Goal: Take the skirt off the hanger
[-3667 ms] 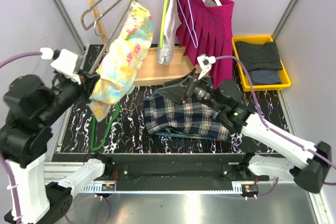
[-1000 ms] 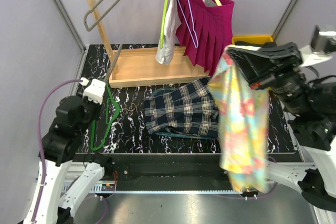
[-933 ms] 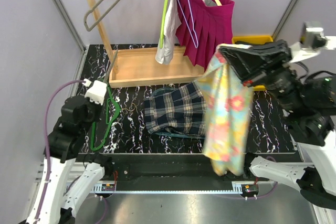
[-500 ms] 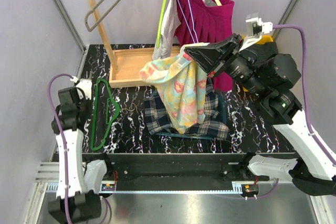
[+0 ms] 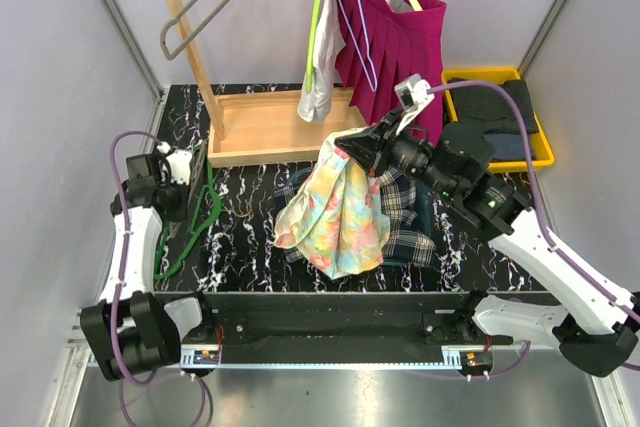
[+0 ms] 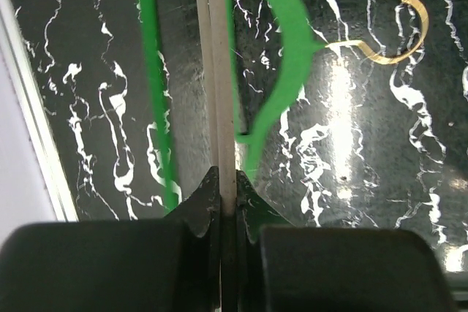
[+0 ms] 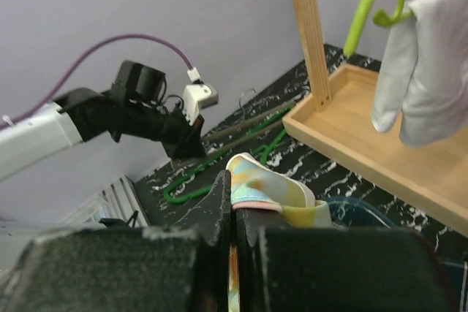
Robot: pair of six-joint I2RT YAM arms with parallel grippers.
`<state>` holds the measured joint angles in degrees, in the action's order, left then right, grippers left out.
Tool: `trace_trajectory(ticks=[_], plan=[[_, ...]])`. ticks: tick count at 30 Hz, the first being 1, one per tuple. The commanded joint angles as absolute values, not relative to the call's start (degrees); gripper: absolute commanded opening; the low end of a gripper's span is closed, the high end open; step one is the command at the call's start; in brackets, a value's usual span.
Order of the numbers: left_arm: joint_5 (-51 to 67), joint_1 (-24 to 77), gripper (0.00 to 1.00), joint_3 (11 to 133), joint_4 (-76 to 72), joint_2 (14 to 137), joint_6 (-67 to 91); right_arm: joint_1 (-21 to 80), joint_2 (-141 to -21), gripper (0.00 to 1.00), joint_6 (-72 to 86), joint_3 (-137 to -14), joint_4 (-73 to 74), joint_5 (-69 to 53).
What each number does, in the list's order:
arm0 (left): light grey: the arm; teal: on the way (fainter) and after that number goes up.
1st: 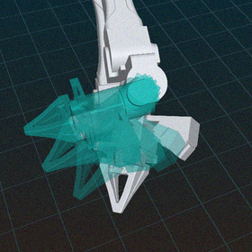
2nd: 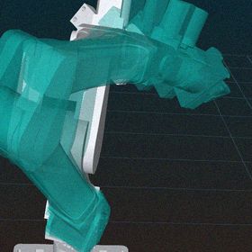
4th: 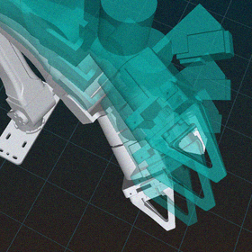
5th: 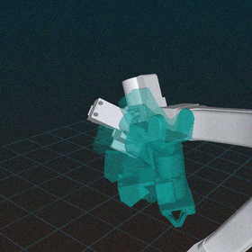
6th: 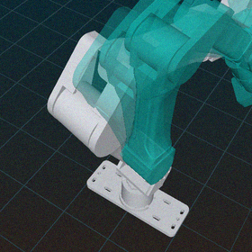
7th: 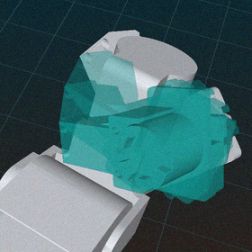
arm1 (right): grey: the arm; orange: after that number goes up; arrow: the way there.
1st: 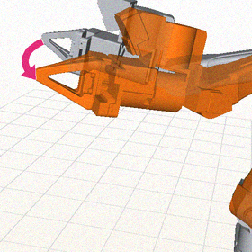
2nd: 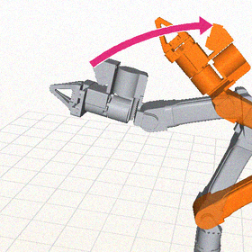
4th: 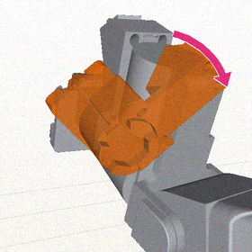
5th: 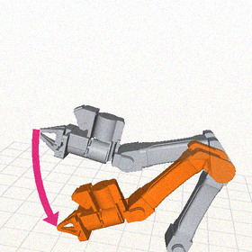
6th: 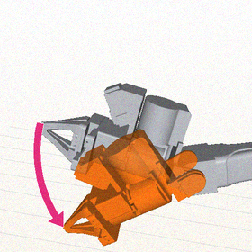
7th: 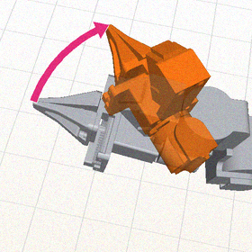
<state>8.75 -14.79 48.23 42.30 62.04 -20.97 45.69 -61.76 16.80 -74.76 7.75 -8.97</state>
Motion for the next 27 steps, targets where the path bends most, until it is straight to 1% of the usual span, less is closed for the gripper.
trace_trajectory(ticks=[1, 2, 3, 4, 6, 7, 8, 10, 11, 16, 20, 23, 26, 27], plan=[[11.9, -14.9, 0.01, 47.6, 41.7, 66.7, -25.0, 45.1, -61.5, 0.0, 15.2, -71.6, 7.3, -6.2], [11.6, -14.9, 0.05, 47.6, 42.1, 67.6, -25.4, 45.0, -61.5, 0.0, 15.4, -70.8, 7.4, -5.7], [11.5, -14.9, 0.12, 47.6, 42.4, 68.4, -26.0, 44.9, -61.6, 0.0, 15.6, -69.4, 7.5, -5.2], [11.5, -14.9, 0.46, 47.5, 43.1, 69.7, -26.4, 44.7, -61.7, 0.0, 16.1, -68.6, 7.6, -4.1], [12.0, -14.9, 0.67, 47.5, 43.7, 70.6, -27.0, 44.6, -62.0, 0.0, 16.4, -66.2, 8.4, -2.6], [12.2, -14.9, 0.76, 47.5, 43.9, 70.7, -27.0, 44.6, -62.3, 0.0, 16.9, -65.5, 9.7, -0.4], [12.6, -14.9, 0.88, 47.6, 44.0, 70.5, -26.9, 44.6, -63.0, 0.0, 17.0, -64.9, 10.3, 1.0], [13.4, -14.9, 0.94, 48.3, 44.6, 69.2, -26.7, 44.6, -64.0, 0.0, 17.2, -62.8, 11.9, 3.4], [13.9, -14.9, 0.99, 48.8, 44.8, 68.6, -26.4, 44.5, -64.9, 0.0, 17.5, -61.4, 12.1, 4.1], [17.7, -14.9, 0.99, 53.7, 50.1, 65.1, -25.3, 44.1, -69.4, 0.0, 19.0, -59.2, 15.6, 6.5], [20.4, -14.9, 0.99, 57.9, 55.0, 61.8, -24.2, 43.7, -76.6, 0.0, 20.8, -59.9, 20.7, 6.2], [23.1, -14.9, 0.99, 62.9, 59.1, 58.9, -22.9, 43.6, -81.7, 0.0, 22.1, -60.1, 24.4, 4.4], [26.5, -14.9, 0.99, 71.8, 62.2, 56.6, -20.8, 43.6, -84.8, 0.0, 22.9, -61.4, 27.7, 3.0], [27.6, -14.9, 0.99, 73.9, 63.3, 56.5, -20.0, 43.6, -85.2, 0.02, 22.5, -62.0, 28.5, 2.2]])
